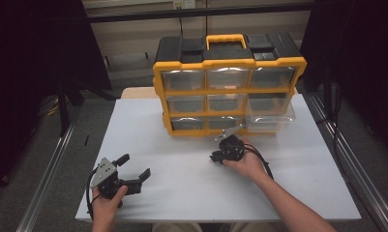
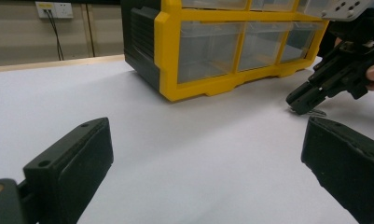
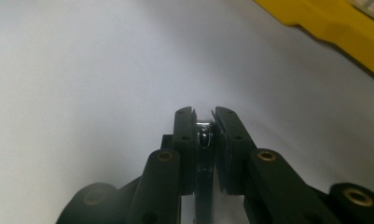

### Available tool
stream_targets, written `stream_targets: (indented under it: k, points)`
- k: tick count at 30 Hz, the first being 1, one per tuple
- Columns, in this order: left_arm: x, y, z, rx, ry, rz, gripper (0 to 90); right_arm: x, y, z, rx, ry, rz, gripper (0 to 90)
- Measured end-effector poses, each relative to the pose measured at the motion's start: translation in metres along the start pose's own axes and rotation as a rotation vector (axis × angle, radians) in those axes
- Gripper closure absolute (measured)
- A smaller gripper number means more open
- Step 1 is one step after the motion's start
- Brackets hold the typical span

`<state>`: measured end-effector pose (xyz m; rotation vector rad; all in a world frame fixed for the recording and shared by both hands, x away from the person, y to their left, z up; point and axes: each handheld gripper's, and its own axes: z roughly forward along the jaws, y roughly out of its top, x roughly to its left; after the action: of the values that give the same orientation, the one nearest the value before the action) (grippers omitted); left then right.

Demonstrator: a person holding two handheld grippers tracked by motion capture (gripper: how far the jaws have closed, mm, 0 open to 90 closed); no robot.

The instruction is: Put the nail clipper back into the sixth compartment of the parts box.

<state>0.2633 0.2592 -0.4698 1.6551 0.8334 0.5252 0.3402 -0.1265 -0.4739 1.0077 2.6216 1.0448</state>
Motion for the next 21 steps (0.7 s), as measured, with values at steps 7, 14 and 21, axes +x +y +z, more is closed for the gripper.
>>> stream_targets:
  k: [7, 14, 21]
  points:
    - [0.000, 0.001, 0.000, 0.004, -0.005, 0.009, 2.2, -0.001, 0.003, -0.019, -0.028, 0.032, 0.037, 80.1]
    - [0.000, 0.001, 0.000, 0.007, -0.002, 0.008, 2.2, -0.001, 0.006, -0.030, -0.040, 0.058, 0.046, 80.3]
    - [0.000, 0.000, 0.000, 0.003, 0.004, 0.001, 2.2, 0.005, 0.015, -0.046, -0.037, 0.070, 0.044, 80.5]
